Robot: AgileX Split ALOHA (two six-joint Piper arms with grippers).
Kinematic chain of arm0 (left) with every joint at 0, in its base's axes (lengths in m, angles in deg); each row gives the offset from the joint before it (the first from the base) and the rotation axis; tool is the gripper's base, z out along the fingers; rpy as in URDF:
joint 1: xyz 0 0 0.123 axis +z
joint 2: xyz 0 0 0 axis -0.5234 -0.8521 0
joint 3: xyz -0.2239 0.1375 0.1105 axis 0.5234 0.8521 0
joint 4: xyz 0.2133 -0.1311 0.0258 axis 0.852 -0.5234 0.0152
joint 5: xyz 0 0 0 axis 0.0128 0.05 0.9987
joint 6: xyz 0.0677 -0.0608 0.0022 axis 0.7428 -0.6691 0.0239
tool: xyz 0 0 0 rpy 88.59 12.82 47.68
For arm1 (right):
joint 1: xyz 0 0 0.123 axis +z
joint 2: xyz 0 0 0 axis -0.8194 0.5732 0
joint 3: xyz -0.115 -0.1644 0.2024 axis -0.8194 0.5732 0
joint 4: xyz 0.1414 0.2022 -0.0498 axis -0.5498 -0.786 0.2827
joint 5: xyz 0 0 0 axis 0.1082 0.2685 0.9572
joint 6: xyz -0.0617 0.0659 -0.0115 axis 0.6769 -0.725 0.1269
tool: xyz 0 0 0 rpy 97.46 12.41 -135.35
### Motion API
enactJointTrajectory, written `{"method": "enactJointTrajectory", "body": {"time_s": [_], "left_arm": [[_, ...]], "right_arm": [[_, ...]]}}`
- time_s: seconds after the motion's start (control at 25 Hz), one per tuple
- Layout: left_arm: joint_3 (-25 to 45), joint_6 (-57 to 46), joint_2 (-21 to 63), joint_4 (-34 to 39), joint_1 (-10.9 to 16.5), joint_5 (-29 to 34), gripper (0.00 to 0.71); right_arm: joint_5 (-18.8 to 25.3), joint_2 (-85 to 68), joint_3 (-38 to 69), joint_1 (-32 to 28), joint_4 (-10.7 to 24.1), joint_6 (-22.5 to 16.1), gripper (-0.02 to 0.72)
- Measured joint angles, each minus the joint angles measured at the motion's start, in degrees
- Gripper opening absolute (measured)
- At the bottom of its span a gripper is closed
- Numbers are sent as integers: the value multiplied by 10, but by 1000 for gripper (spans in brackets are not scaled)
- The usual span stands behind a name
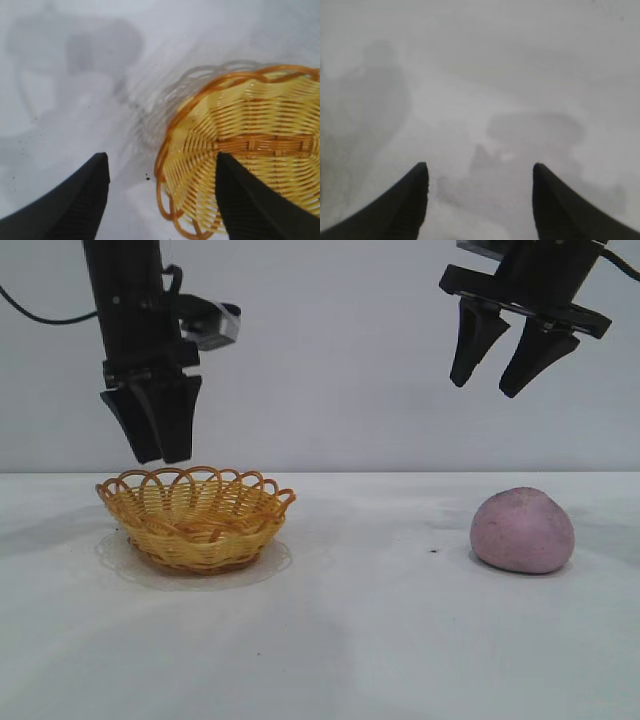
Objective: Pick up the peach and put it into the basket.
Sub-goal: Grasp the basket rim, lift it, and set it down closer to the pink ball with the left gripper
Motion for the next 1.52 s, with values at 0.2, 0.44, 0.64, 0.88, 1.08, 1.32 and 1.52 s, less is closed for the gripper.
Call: {"method": "enactJointTrajectory", "body": {"time_s": [0.2, 0.44, 0.64, 0.88, 1.08, 1.32, 1.52], "left_arm": [[0, 0, -17, 11, -3, 1, 398], [0, -1, -36, 12, -5, 1, 270], [-2, -35, -36, 2, -5, 4, 69], [-2, -132, -23, -12, -5, 7, 0], [-2, -236, 28, -10, -5, 4, 0], [2, -313, 74, -53, -5, 4, 0], [71, -326, 109, -98, -5, 3, 0]], "right_arm": [[2, 0, 0, 0, 0, 0, 393], [3, 0, 0, 0, 0, 0, 393], [3, 0, 0, 0, 0, 0, 393], [5, 0, 0, 0, 0, 0, 393], [5, 0, 0, 0, 0, 0, 393], [5, 0, 0, 0, 0, 0, 393], [3, 0, 0, 0, 0, 0, 393]]}}
